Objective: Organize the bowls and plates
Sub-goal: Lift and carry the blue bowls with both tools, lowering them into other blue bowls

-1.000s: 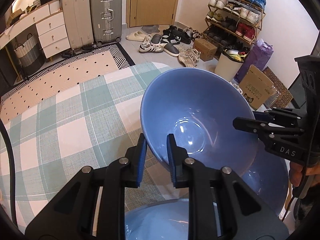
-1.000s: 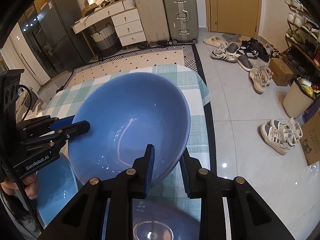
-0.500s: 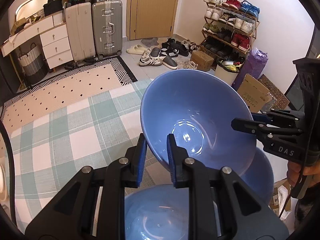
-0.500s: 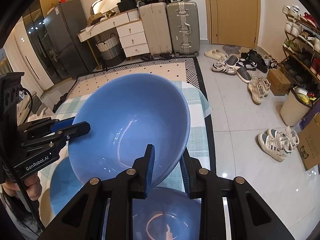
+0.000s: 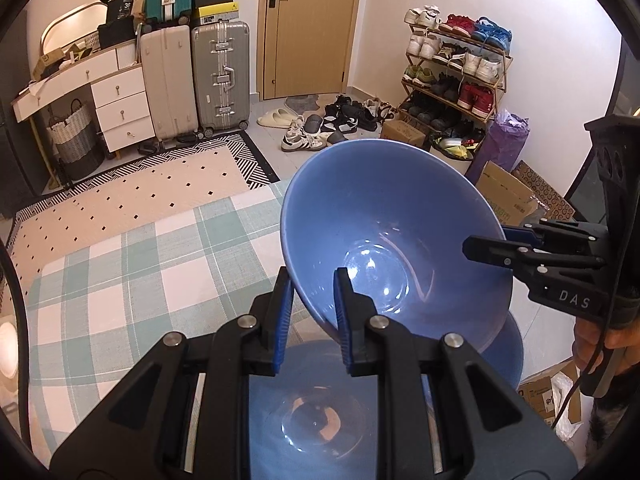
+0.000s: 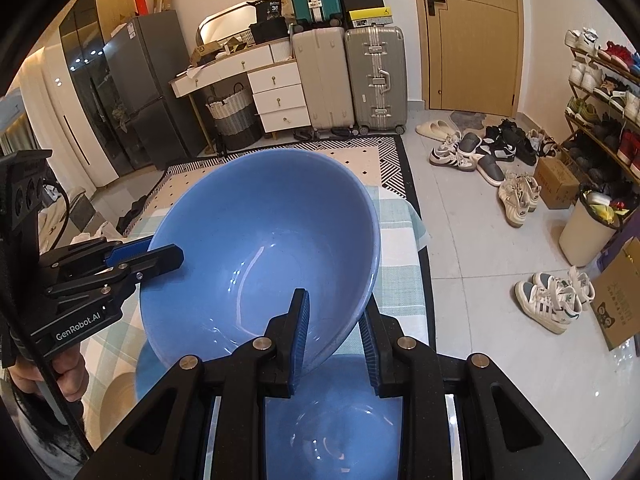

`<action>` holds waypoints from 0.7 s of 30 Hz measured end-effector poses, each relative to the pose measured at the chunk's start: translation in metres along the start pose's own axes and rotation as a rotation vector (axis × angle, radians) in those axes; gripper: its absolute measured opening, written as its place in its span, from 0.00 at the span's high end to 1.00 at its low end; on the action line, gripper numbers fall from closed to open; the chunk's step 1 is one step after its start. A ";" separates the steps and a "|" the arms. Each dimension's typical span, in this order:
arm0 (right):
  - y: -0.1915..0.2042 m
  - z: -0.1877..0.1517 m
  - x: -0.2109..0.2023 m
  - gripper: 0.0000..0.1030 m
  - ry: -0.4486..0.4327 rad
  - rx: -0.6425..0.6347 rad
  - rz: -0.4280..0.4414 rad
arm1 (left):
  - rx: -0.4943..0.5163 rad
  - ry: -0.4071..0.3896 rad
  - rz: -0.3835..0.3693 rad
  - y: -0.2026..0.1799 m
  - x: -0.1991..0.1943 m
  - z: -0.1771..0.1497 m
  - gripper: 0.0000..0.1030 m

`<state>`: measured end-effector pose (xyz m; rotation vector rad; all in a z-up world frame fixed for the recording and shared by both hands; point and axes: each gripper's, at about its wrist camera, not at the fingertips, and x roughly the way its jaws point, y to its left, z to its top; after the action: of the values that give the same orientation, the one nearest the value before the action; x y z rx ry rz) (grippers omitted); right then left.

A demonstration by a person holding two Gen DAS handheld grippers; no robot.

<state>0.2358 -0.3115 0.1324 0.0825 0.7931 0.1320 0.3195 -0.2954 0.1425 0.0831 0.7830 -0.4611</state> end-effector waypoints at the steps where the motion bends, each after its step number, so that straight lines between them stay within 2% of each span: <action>1: 0.002 -0.001 -0.003 0.75 -0.002 -0.004 0.002 | -0.001 -0.004 0.003 -0.001 -0.006 -0.002 0.83; 21: 0.058 -0.018 -0.060 0.75 -0.055 -0.053 0.038 | -0.030 -0.057 0.042 -0.013 -0.104 -0.037 0.83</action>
<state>0.1765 -0.2628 0.1693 0.0506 0.7330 0.1862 0.2254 -0.2601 0.1903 0.0585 0.7311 -0.4107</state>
